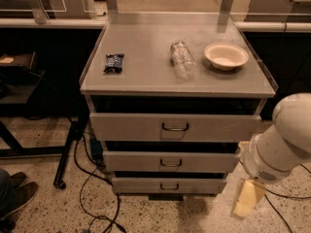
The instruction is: Open middle drawer
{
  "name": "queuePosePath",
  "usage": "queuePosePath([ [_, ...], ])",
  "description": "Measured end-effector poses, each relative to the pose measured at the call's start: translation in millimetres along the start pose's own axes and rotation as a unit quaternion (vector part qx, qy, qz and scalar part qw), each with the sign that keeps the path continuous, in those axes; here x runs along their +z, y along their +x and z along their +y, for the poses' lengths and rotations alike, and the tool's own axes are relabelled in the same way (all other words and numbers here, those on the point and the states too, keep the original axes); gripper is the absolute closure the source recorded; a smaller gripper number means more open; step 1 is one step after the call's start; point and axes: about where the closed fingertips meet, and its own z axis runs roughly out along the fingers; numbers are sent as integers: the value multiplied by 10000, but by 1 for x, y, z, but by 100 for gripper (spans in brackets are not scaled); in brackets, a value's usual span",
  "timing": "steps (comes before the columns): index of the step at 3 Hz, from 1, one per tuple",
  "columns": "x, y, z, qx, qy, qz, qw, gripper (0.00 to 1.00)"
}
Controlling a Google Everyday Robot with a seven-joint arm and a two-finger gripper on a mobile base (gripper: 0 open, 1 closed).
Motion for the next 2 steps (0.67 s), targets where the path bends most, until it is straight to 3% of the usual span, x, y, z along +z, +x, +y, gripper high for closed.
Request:
queuePosePath([
  [1,44,2,0,-35,-237,-123,9996,0],
  [2,45,2,0,-35,-237,-123,9996,0],
])
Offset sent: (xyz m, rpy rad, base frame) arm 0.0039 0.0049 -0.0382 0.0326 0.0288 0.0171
